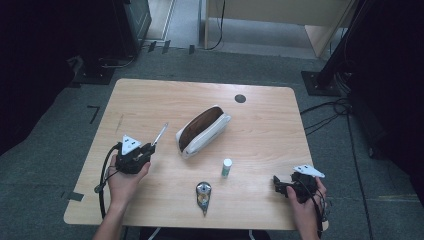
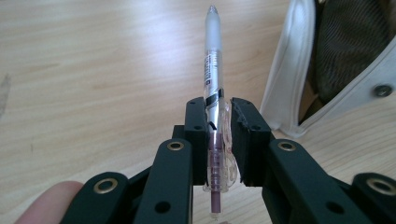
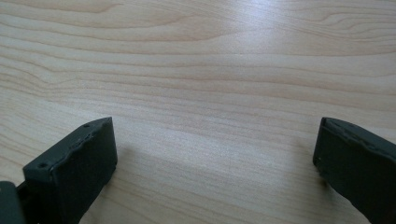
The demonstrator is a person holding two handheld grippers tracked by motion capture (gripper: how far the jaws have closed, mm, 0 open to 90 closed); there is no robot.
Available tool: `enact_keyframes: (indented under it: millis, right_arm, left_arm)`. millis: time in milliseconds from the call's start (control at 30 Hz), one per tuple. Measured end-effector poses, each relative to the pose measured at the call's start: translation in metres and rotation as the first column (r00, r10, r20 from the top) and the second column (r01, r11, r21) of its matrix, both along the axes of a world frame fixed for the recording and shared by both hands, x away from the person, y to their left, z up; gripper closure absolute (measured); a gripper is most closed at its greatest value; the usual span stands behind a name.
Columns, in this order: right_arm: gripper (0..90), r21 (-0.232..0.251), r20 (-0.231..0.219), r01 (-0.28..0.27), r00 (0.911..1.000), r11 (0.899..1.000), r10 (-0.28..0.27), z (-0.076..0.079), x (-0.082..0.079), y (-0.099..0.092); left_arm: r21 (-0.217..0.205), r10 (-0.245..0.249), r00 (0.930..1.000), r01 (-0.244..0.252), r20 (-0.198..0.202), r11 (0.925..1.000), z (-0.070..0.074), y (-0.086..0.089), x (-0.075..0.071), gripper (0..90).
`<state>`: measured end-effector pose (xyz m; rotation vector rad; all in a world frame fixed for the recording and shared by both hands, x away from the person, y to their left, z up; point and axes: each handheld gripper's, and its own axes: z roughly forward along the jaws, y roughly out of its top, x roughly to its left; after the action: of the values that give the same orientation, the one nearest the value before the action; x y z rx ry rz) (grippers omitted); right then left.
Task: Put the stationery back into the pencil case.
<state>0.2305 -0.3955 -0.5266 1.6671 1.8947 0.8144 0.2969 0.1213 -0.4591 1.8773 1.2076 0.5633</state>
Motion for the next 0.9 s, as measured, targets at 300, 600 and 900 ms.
enact_keyframes:
  millis: [300, 600, 900]
  right_arm:
    - [0.0, 0.000, 0.000, 0.000, 1.0000, 1.000, 0.000, 0.000, 0.000, 0.000]
    - [0.0, 0.000, 0.000, 0.000, 1.0000, 1.000, 0.000, 0.000, 0.000, 0.000]
    - [0.0, -0.001, 0.001, -0.002, 1.0000, 1.000, 0.002, 0.000, 0.000, 0.000]
  left_arm:
    - [-0.027, -0.047, 0.9976, 0.049, 0.050, 0.9984, 0.034, -0.010, 0.002, 78.2]
    - [-0.041, -0.113, 0.9903, 0.117, 0.080, 0.9923, 0.056, -0.035, 0.010, 78.2]
    - [-0.044, -0.184, 0.9809, 0.187, 0.064, 0.9814, 0.063, -0.065, 0.023, 78.2]
